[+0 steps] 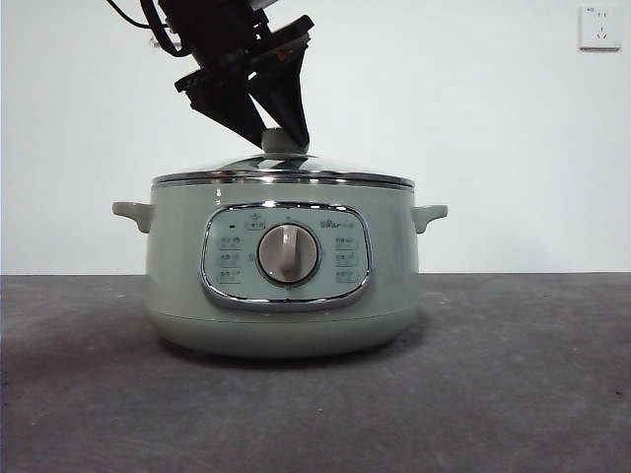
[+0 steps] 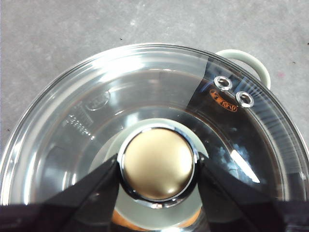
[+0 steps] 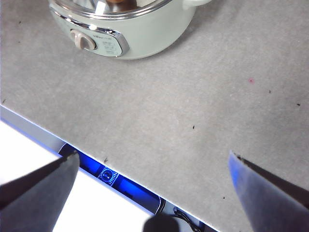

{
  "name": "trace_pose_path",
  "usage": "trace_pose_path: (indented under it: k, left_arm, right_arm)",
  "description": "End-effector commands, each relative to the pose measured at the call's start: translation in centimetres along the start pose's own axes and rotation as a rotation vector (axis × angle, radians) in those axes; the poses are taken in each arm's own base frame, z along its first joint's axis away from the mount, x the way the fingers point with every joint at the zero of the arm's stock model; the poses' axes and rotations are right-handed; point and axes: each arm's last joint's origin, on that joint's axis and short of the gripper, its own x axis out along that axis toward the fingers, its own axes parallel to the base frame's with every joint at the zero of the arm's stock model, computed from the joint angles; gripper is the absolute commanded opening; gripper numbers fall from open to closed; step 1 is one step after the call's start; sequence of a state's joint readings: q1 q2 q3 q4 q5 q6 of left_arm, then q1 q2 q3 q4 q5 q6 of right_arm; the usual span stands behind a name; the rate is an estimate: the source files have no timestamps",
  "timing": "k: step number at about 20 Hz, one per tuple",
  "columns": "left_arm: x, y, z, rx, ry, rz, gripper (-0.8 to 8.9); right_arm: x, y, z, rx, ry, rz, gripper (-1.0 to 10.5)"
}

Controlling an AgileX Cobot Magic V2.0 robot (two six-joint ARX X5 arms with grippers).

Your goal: Pick up the potato,open the lid,put the potato in the pot,close the lid

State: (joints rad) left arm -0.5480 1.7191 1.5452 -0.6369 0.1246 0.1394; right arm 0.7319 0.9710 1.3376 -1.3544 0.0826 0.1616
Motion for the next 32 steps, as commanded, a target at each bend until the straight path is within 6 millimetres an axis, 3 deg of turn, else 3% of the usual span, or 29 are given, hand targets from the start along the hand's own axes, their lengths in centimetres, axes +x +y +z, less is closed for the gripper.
trace_pose_path:
  k: [1, 2, 3, 7, 12, 19, 24, 25, 26, 27, 28, 32]
  left_arm:
    - [2.6, 0.0, -1.5, -0.06, 0.089, -0.025, 6.3]
    - [2.4, 0.0, -1.5, -0.064, 0.091, -0.025, 7.77]
    - [2.2, -0.1, -1.5, -0.065, 0.096, -0.026, 7.93]
    - [-0.5, -0.4, -1.1, -0.063, 0.06, -0.025, 7.93]
    - [-7.1, -1.2, -0.7, -0.054, -0.032, -0.038, 7.92]
    - [-16.3, -2.9, -3.6, -0.053, -0.016, -0.043, 7.85]
    - [-19.9, -3.7, -5.7, -0.055, 0.01, -0.048, 7.65]
    - [-20.2, -3.8, -6.2, -0.041, 0.046, -0.055, 6.59]
    - [-20.4, -4.0, -6.7, -0.025, 0.087, -0.064, 4.0]
    - [-20.6, -4.2, -7.2, -0.004, 0.122, -0.073, 0.23]
    - [-20.8, -4.3, -7.4, 0.008, 0.134, -0.078, 0.14]
    - [-22.1, -5.1, -7.8, 0.028, 0.093, -0.095, -0.09]
  right_arm:
    - [0.2, 0.0, 0.0, 0.009, -0.004, -0.002, 7.2]
    - [0.2, 0.1, 0.1, 0.009, -0.01, 0.0, 7.2]
    - [0.2, 0.1, 0.1, 0.01, -0.011, 0.0, 7.2]
    - [0.2, 0.1, 0.1, 0.009, -0.01, 0.0, 7.2]
    - [0.2, 0.1, 0.1, 0.01, -0.01, -0.001, 7.2]
    - [0.7, 0.2, 0.4, 0.009, 0.005, 0.001, 7.2]
    - [2.0, 0.4, 1.2, 0.005, 0.052, -0.007, 7.2]
    - [2.1, 0.4, 1.3, 0.004, 0.059, -0.008, 6.9]
    - [2.3, 0.5, 1.4, -0.006, 0.066, -0.007, 4.3]
    - [2.3, 0.5, 1.4, -0.028, 0.064, -0.004, -0.4]
    - [2.3, 0.5, 1.6, -0.036, 0.047, -0.002, 0.2]
    - [2.2, 0.5, 1.6, -0.027, 0.035, 0.0, -0.1]
